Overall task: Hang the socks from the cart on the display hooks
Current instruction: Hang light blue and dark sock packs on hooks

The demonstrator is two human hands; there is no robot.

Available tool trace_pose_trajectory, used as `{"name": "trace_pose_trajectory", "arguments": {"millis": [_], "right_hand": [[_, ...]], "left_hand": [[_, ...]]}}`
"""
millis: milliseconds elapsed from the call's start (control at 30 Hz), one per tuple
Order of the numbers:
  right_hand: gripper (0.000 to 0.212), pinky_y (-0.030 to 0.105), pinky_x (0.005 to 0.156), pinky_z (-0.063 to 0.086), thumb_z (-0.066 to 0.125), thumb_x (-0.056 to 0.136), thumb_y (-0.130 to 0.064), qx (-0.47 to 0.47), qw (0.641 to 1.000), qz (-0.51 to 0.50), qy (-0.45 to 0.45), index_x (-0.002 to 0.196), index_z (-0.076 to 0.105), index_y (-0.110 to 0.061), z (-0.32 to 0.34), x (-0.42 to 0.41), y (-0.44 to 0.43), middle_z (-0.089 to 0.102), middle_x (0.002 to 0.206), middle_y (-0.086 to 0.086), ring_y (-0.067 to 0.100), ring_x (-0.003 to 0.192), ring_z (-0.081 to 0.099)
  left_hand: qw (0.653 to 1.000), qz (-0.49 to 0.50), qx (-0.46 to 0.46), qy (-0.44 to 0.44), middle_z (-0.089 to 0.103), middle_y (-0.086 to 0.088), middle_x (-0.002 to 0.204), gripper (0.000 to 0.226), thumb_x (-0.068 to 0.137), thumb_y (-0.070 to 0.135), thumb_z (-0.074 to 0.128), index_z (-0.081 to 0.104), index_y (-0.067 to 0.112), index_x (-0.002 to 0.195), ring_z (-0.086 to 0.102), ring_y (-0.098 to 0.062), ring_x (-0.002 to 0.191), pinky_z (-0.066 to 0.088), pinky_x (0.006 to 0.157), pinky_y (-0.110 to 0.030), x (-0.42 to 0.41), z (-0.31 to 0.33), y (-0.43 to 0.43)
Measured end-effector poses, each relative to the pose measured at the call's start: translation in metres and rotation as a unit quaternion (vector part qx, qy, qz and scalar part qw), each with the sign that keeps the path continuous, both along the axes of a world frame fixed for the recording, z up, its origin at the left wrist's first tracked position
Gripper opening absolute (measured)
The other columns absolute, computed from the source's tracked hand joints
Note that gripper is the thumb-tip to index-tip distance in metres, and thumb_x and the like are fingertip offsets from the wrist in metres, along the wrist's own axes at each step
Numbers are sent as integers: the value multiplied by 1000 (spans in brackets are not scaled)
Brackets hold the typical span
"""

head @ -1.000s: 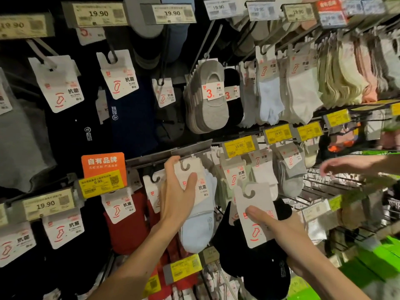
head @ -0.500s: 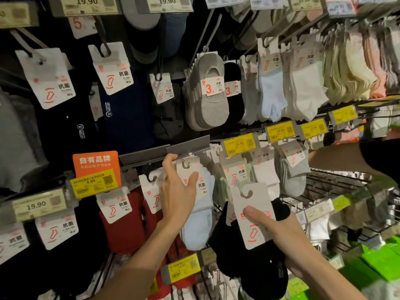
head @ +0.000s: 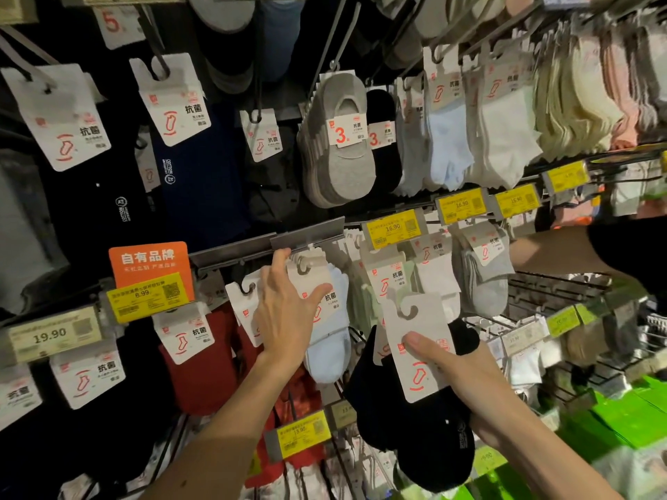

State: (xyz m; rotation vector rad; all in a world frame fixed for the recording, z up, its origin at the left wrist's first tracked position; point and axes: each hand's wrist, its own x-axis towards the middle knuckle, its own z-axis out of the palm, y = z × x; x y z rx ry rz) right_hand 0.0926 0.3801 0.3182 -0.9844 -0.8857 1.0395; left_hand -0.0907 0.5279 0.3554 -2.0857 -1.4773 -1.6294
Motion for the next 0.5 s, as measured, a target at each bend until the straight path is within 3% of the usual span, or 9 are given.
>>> {"name": "trace_pose_trajectory", "arguments": {"millis": [200, 333, 400, 433, 467, 500], "right_hand": [[27, 45, 89, 56, 69, 89, -8, 9, 1000, 14, 7, 115, 71, -11, 5, -2, -4, 76, 104, 14, 32, 97, 74], [25, 44, 86, 57, 68, 89, -9, 15, 998, 45, -52, 114, 72, -11, 6, -20, -24, 77, 102, 13, 31, 94, 74], [30, 44, 83, 60, 62, 96, -17, 62, 987, -25, -146, 125, 68, -22, 16, 31, -12, 76, 111, 7, 32, 98, 73], [34, 48, 86, 59, 51, 104, -28, 123, 955, -42, -266, 137, 58, -32, 20, 74, 5, 70, 126, 3, 35, 105, 70], [39, 56, 93, 54, 32, 110, -37, 185, 885, -51, -423, 147, 42, -41, 16, 127, 30, 56, 145, -1, 39, 116, 64], [43, 59, 102, 45, 17, 111, -40, 258, 765, -88, -584, 152, 30, -38, 3, 177, 58, 41, 157, -3, 41, 125, 57]], "left_hand": [[997, 34, 31, 57, 62, -18, 102, 94, 65, 51, 82, 24, 29, 136, 67, -35, 78, 52, 42, -43, -4, -1, 9], [996, 29, 19, 82, 62, -20, 116, 92, 78, 43, 80, 13, 40, 141, 68, -39, 90, 54, 55, -47, -10, -5, -3], [998, 8, -3, 69, 59, -14, 119, 87, 87, 33, 74, 9, 44, 144, 66, -35, 87, 55, 62, -47, -15, -9, -18], [998, -9, 1, 62, 59, -10, 115, 81, 90, 28, 71, 14, 40, 145, 64, -31, 84, 54, 63, -46, -19, -14, -25], [998, -28, 13, 58, 58, -6, 108, 70, 91, 24, 69, 25, 34, 144, 62, -26, 81, 54, 64, -44, -24, -22, -33], [997, -58, 18, 44, 58, -2, 102, 53, 93, 23, 67, 39, 29, 137, 58, -20, 79, 54, 66, -41, -27, -32, -42]]}}
